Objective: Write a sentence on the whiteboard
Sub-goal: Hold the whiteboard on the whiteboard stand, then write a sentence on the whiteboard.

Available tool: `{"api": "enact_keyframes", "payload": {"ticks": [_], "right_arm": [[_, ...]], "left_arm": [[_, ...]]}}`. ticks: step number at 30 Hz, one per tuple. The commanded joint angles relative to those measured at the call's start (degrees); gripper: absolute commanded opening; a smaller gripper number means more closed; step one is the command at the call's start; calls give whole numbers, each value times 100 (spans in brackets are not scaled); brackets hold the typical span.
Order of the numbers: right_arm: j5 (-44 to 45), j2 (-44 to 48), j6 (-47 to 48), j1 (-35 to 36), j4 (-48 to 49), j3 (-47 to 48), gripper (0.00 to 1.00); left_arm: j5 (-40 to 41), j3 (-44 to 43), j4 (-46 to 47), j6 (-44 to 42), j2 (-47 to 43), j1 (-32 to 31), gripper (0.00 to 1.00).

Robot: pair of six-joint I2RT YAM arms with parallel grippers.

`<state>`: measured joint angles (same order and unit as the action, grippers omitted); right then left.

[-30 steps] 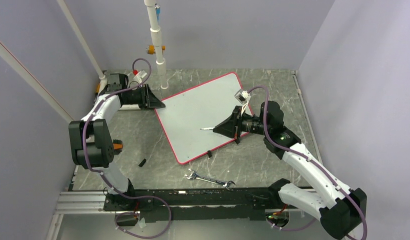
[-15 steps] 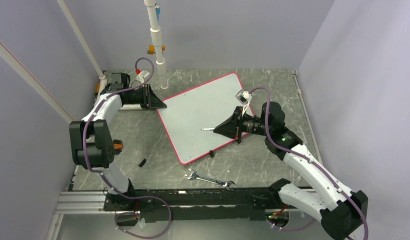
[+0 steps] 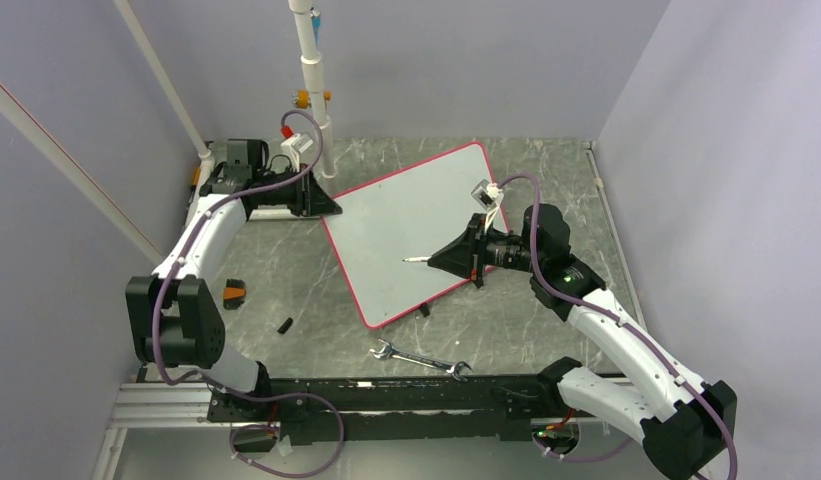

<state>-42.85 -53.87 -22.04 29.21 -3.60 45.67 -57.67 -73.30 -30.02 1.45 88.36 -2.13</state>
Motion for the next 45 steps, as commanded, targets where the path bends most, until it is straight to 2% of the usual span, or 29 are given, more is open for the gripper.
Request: {"api": "enact_keyframes", "payload": {"ticks": [1, 9, 20, 35, 45], "right_arm": [[110, 123, 135, -12, 33, 73, 0], [272, 123, 183, -12, 0, 130, 0], [629, 121, 294, 13, 15, 143, 0], [2504, -354, 1167, 1159, 630, 408, 0], [3357, -460, 1705, 1577, 1068, 380, 0]], "left_arm": [[609, 130, 26, -400, -520, -198, 0], [1633, 67, -179, -418, -997, -602, 0], [1783, 269, 131, -338, -1033, -795, 0], [2204, 295, 86, -303, -1042, -798, 0], [2275, 281, 20, -399, -1005, -797, 0]]}}
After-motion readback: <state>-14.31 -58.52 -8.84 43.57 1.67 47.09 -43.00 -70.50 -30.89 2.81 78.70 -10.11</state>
